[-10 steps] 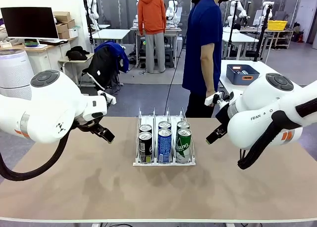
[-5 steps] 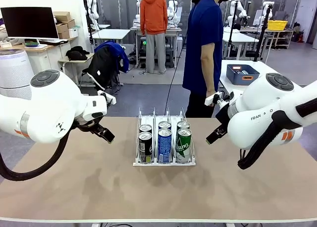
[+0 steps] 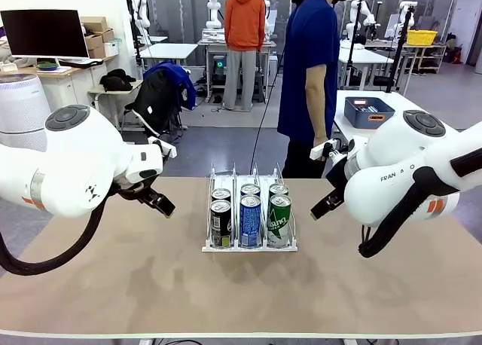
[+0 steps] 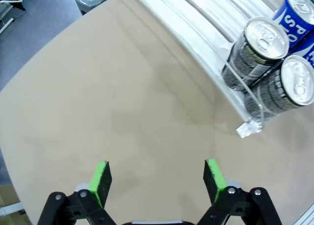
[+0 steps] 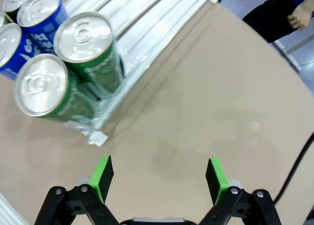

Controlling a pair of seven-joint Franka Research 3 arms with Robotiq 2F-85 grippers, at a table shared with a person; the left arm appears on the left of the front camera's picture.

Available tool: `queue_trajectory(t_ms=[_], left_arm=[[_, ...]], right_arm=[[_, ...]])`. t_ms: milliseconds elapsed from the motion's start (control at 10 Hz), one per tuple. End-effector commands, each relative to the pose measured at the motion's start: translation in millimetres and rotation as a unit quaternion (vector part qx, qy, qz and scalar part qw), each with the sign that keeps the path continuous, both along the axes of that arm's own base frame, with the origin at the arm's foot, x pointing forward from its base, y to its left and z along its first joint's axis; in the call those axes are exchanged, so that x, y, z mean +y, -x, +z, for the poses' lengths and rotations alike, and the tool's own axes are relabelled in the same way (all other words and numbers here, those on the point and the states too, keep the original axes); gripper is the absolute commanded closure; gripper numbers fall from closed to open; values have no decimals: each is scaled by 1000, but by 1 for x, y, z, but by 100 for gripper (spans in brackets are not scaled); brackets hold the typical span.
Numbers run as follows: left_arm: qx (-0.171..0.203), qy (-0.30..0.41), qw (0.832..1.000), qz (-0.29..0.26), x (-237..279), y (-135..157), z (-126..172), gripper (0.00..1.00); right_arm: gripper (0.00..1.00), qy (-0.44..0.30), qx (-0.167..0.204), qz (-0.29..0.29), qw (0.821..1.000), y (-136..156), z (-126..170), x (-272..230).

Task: Fill the beverage cans into the dispenser.
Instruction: Pick up the Ionic drink handed by the human.

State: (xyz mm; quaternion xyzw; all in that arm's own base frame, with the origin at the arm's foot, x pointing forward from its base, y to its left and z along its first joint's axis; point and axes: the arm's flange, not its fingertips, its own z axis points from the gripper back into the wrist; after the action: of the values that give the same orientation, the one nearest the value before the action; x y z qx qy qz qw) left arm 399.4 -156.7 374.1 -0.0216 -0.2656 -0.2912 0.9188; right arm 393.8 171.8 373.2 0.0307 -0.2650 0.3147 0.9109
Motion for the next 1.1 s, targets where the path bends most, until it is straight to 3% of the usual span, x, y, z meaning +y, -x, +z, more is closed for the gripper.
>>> queue_trajectory(t_ms=[0, 100, 200, 400, 500, 800, 1000], left_arm=[[25, 57, 998, -27, -3, 4, 13, 0], [60, 71, 994, -63, 11, 9, 27, 0], [77, 85, 987, -111, 22, 9, 41, 0], [59, 105, 977, -176, 36, 1, 72, 0], [60, 127, 962, -235, 44, 13, 96, 0], [26, 122, 951, -283, 61, 9, 143, 0], [-15, 109, 960, -257, 65, 19, 160, 0]], right_arm=[[0, -24, 54, 43, 997, 9, 24, -20], [0, -43, 85, 51, 994, 15, 33, -21], [0, -58, 94, 62, 992, 22, 45, -20], [0, -96, 109, 109, 983, 11, 86, -29], [0, -118, 125, 119, 978, 21, 105, -31], [0, -154, 130, 157, 967, 6, 160, -57], [0, -173, 114, 151, 967, 0, 186, -76]])
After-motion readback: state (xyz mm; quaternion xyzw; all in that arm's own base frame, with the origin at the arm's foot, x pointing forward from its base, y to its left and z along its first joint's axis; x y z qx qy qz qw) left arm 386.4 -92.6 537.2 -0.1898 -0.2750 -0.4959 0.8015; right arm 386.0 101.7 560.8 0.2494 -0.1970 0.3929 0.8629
